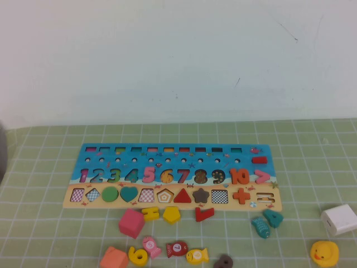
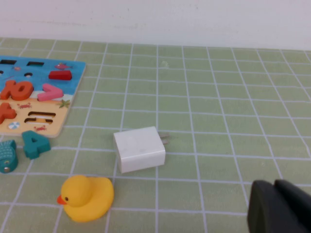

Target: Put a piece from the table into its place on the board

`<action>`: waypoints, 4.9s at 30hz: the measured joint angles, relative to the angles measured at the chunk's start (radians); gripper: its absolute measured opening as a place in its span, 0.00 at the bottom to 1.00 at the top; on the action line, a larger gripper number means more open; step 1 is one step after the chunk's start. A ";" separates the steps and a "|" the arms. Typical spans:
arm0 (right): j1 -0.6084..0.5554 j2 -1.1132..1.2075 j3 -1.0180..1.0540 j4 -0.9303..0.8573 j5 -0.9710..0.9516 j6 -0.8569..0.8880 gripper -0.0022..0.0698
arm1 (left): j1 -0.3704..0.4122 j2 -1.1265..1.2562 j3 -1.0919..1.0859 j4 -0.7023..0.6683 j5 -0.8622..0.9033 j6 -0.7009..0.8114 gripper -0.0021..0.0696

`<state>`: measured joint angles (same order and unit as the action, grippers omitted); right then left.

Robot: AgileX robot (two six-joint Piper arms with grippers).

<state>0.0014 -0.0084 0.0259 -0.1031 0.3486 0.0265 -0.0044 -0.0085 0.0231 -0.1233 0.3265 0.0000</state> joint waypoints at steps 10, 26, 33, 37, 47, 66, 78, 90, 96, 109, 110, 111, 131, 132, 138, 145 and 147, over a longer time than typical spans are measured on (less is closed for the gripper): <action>0.000 0.000 0.000 0.000 0.000 0.000 0.03 | 0.000 0.000 0.000 -0.180 0.000 -0.058 0.03; 0.000 0.000 0.000 -0.002 0.000 0.000 0.03 | 0.000 0.000 0.002 -0.763 -0.046 -0.132 0.03; 0.000 0.000 0.000 -0.002 0.000 0.000 0.03 | 0.000 0.000 0.002 -0.876 -0.149 -0.088 0.03; 0.000 0.000 0.000 -0.002 0.000 0.000 0.03 | 0.000 0.000 -0.068 -0.898 -0.101 0.129 0.03; 0.000 0.000 0.000 -0.002 0.002 0.000 0.03 | 0.000 0.331 -0.445 -0.592 0.396 0.345 0.03; 0.000 0.000 0.000 -0.002 0.002 0.000 0.03 | -0.211 1.084 -0.833 -0.284 0.622 0.473 0.03; 0.000 0.000 0.000 -0.002 0.002 0.000 0.03 | -0.548 1.387 -0.833 0.060 0.412 -0.058 0.03; 0.000 0.000 0.000 -0.002 0.002 0.000 0.03 | -0.552 1.619 -0.837 0.045 0.253 -0.238 0.03; 0.000 0.000 0.000 -0.002 0.002 0.000 0.03 | -0.552 1.683 -0.843 -0.022 0.208 -0.250 0.07; 0.000 0.000 0.000 -0.002 0.002 0.000 0.03 | -0.547 1.746 -0.845 -0.084 0.081 -0.514 0.62; 0.000 0.000 0.000 -0.002 0.002 0.000 0.03 | -0.545 1.748 -0.845 -0.084 0.069 -0.529 0.63; 0.000 0.000 0.000 -0.002 0.002 0.000 0.03 | -0.540 1.751 -0.845 -0.084 0.064 -0.536 0.63; 0.000 0.000 0.000 -0.002 0.002 0.000 0.03 | -0.469 1.754 -0.845 -0.030 0.075 -0.585 0.63; 0.000 0.000 0.000 -0.002 0.002 0.000 0.03 | -0.459 1.754 -0.845 -0.029 0.077 -0.588 0.63; 0.000 0.000 0.000 -0.002 0.002 0.000 0.03 | -0.450 1.754 -0.845 -0.027 0.079 -0.591 0.63; 0.000 0.000 0.000 -0.002 0.002 0.000 0.03 | -0.450 1.754 -0.845 -0.044 0.077 -0.595 0.63; 0.000 0.000 0.000 -0.002 0.002 0.000 0.03 | -0.455 1.754 -0.845 -0.053 0.076 -0.595 0.63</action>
<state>0.0014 -0.0084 0.0259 -0.1053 0.3502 0.0265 -0.4596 1.7457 -0.8221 -0.1762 0.4025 -0.5946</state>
